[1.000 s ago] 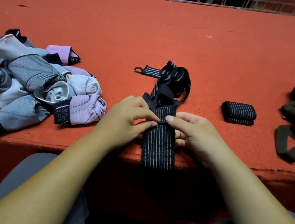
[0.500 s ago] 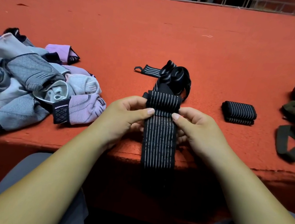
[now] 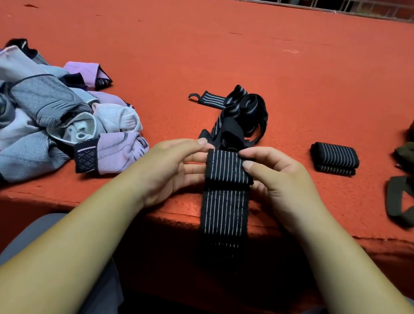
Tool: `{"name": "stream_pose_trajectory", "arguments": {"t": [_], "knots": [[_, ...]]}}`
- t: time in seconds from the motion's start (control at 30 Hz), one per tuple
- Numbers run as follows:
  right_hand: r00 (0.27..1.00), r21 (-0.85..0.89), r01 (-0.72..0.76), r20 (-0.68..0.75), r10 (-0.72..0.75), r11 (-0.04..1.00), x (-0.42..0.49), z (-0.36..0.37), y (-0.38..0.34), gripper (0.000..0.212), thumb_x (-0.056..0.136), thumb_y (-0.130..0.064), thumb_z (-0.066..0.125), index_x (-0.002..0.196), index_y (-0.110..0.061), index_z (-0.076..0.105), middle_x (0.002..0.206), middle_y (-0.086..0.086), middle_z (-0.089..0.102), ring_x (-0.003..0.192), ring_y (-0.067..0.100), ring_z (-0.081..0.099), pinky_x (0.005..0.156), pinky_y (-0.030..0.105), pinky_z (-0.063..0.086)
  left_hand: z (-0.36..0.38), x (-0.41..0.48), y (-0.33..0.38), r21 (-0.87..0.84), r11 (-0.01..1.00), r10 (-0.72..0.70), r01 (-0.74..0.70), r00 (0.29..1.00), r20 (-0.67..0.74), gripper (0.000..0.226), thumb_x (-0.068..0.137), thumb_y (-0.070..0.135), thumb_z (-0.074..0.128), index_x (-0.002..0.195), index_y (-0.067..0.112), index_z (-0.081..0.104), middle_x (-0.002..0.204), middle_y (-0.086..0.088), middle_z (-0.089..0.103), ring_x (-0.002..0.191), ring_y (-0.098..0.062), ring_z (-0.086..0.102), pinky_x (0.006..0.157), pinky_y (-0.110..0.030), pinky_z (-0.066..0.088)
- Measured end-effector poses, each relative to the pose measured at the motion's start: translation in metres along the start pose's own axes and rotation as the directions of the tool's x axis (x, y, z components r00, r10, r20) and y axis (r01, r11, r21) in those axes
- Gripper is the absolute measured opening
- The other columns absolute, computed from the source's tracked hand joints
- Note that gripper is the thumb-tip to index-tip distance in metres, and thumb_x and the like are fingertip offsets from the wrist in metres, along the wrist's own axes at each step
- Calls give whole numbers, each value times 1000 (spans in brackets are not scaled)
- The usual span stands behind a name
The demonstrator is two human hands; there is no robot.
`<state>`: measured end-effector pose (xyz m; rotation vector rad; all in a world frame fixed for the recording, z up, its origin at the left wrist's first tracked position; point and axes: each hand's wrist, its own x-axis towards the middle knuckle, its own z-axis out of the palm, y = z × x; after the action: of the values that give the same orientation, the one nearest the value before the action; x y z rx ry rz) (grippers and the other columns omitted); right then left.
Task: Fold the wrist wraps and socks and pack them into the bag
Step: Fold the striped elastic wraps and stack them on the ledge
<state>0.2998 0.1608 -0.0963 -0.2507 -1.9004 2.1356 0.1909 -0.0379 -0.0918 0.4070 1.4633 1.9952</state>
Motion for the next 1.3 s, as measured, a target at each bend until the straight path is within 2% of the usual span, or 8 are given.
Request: {"name": "stream_pose_trajectory", "arguments": {"t": [0.23,0.47,0.6,0.8,1.0,1.1,1.2,1.3], "knots": [[999,-38,-16,28,17,999,2,-2,2,31,100,-8,71,129,-17,70,97,9,72,87,25,65,76,39,54,0,1,-10,192,976,105,-101,994,-10,17,98,7,70,114,6,75,109,-14,77,94,-20,73,77,-29,59],[993,-251,-43,94,69,967,-1,-2,3,16,105,-19,66,99,-6,73,76,6,68,66,18,60,62,37,52,0,1,-8,191,976,111,-109,994,2,22,101,15,70,119,4,74,116,-17,76,95,-24,68,85,-36,57],[1000,-238,-19,20,25,971,-1,1,6,11,104,-20,68,100,-14,77,82,12,72,72,22,62,69,39,49,-4,2,-11,318,947,61,-55,998,-8,16,96,13,76,109,4,76,96,-15,68,86,-26,60,80,-35,56],[997,-135,-24,74,34,991,-2,1,2,27,110,-13,56,129,-22,72,89,4,74,72,14,65,67,33,57,-4,6,-13,251,961,136,-114,988,-75,22,97,2,70,117,5,76,121,-18,77,103,-27,70,99,-46,55],[998,7,-61,20,61,998,0,4,-2,39,103,7,46,110,-11,80,93,10,77,71,14,69,61,22,56,1,5,-10,156,986,87,-66,987,-133,27,98,-7,61,116,7,77,110,-16,78,99,-22,72,90,-33,61],[996,120,-88,12,87,989,2,5,-3,42,100,8,40,106,-4,80,98,17,80,81,17,75,67,23,58,4,4,-8,87,996,10,2,991,-136,22,107,6,53,118,-1,70,98,-14,77,83,-16,75,74,-26,63],[998,88,-62,11,61,994,4,2,1,32,102,4,50,108,-5,80,108,22,79,97,24,75,84,33,61,4,3,-12,103,993,-46,53,996,-70,33,108,29,60,121,1,70,101,-12,78,89,-20,74,86,-32,63],[999,64,-34,28,32,997,3,-1,2,29,101,2,61,115,-14,80,109,16,78,99,25,73,92,40,62,5,1,-14,150,989,11,-5,999,-38,22,102,13,67,119,1,71,105,-12,78,90,-19,74,81,-27,62]]}}
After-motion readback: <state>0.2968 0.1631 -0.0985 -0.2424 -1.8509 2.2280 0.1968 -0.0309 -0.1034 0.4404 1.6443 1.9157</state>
